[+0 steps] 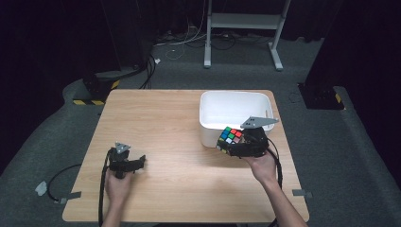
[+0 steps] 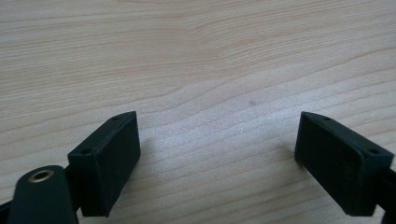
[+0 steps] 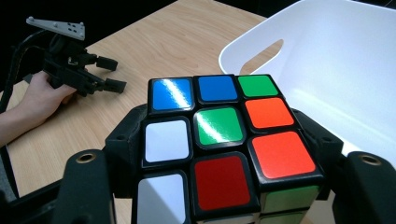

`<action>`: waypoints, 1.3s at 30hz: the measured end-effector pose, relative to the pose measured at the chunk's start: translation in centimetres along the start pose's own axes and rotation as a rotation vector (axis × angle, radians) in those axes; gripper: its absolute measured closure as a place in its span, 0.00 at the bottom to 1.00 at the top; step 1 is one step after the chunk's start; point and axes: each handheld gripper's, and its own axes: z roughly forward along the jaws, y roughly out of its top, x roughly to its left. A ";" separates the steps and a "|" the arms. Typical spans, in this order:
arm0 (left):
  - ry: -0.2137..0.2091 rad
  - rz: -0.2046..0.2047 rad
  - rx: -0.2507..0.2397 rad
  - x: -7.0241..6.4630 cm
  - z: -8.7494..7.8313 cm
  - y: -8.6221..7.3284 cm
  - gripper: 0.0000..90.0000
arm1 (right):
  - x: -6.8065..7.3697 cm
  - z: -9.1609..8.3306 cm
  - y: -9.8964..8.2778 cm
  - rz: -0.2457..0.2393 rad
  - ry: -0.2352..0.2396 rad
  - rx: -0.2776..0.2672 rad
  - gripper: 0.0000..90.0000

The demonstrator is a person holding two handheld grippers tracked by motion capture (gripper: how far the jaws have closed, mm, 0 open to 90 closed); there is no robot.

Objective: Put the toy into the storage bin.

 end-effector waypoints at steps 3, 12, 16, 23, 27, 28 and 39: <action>0.000 0.000 0.000 0.0 0.0 0.0 0.16 | 0.0 0.0 0.3 -0.011 -0.007 0.000 0.36; 0.000 0.000 0.000 0.0 0.0 0.0 0.16 | -0.5 -0.1 1.6 -0.011 -0.011 -0.002 0.36; 0.000 0.000 0.000 0.0 0.0 0.0 0.16 | -0.8 -0.1 2.2 -0.010 -0.016 -0.004 0.36; 0.000 0.000 0.000 0.0 0.0 0.0 0.16 | -1.3 0.1 3.0 -0.012 -0.028 -0.006 0.36; 0.000 0.000 0.000 0.0 0.0 0.0 0.16 | -1.5 0.1 3.3 -0.009 -0.032 -0.006 0.36; 0.000 0.001 0.000 0.0 0.0 0.0 0.16 | -1.7 0.1 3.5 -0.008 -0.038 -0.003 0.36; 0.000 0.000 0.000 0.0 0.0 0.0 0.16 | -2.7 0.6 4.7 -0.010 -0.076 0.011 0.36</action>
